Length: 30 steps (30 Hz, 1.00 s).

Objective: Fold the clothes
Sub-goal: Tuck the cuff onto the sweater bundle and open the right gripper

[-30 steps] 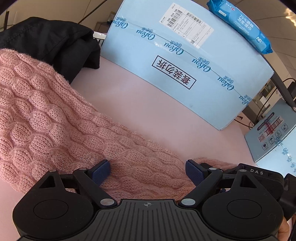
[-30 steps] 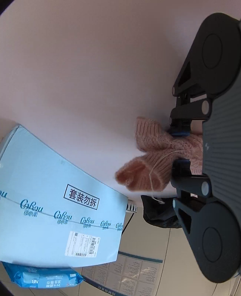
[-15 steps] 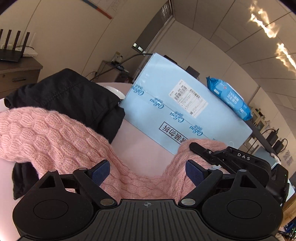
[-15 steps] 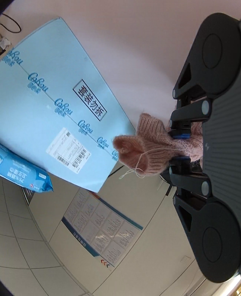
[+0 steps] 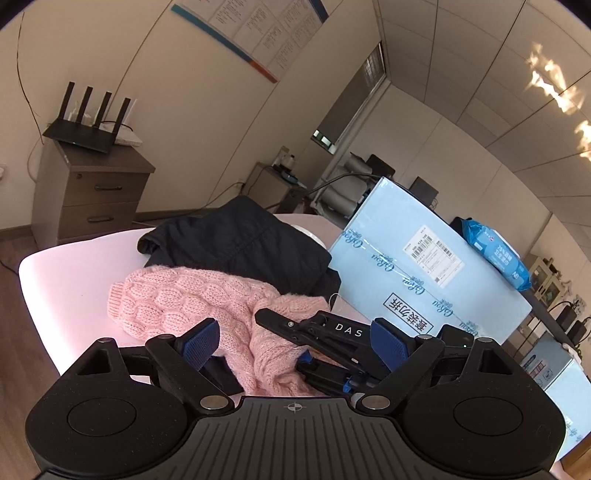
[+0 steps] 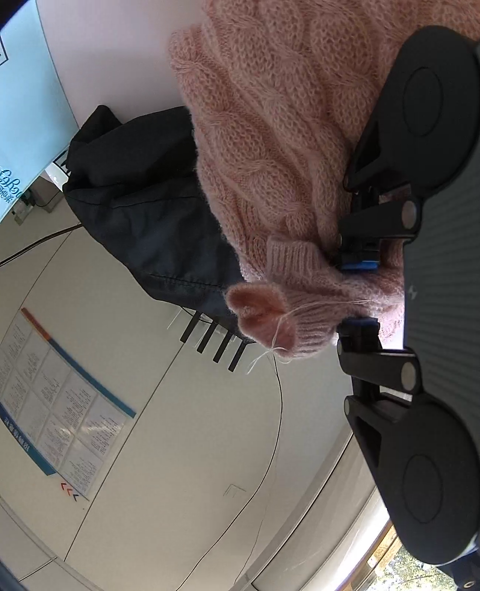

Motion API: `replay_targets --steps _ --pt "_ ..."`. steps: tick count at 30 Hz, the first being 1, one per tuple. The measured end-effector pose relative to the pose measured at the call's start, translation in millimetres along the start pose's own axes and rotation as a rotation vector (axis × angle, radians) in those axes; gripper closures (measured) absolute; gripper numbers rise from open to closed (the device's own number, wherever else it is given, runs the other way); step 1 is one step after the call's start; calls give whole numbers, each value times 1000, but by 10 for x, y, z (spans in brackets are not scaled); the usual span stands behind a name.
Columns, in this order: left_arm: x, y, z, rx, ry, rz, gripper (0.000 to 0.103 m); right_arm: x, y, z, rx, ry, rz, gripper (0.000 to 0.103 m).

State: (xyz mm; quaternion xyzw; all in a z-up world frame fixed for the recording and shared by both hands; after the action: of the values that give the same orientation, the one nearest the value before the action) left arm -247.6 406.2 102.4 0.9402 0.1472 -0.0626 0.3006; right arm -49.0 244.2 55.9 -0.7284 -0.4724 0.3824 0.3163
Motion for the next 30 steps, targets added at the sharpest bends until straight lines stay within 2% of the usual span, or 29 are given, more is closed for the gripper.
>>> replay_targets --steps 1,3,4,5,6,9,14,18,21,23,25,30 --pt "9 -9 8 -2 -4 3 12 3 18 -13 20 -3 -26 63" --pt "22 -5 29 -1 -13 22 12 -4 13 -63 65 -16 -92 26" --pt "25 7 43 1 -19 39 12 -6 -8 -89 75 -24 -117 17" --pt "29 19 58 4 -25 55 12 -6 -52 -114 70 -32 -134 4" --pt "27 37 69 6 -29 75 12 -8 -113 -137 57 -43 -145 0" --pt "-10 103 106 19 -37 141 12 -1 -222 -209 15 -81 -143 0" --pt "29 216 145 11 -51 197 12 -88 -160 -320 72 -94 -235 0" --pt "185 249 186 0 -77 201 12 -276 -115 -497 112 -27 -265 0" --pt "383 287 260 2 -106 217 12 -480 -116 -668 86 34 -248 0" --pt "517 306 326 31 -112 193 12 -687 -104 -734 41 85 -222 0" --pt "659 296 418 69 -120 139 12 -872 1 -745 25 106 -193 0" --pt "883 297 663 177 -148 24 12 -1089 432 -706 105 92 -119 0"
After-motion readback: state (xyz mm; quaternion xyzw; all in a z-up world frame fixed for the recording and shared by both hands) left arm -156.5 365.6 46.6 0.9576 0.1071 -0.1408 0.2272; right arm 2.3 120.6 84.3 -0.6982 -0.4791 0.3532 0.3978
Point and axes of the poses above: each gripper's, at about its wrist camera, not at the fingertips, and x roughly the way its jaws point, y to its right, z to its underside, the point moved 1 cm from there along x, roughly the way its jaws point, and after that the axes turned 11 degrees about y, right-handed, at the moved point
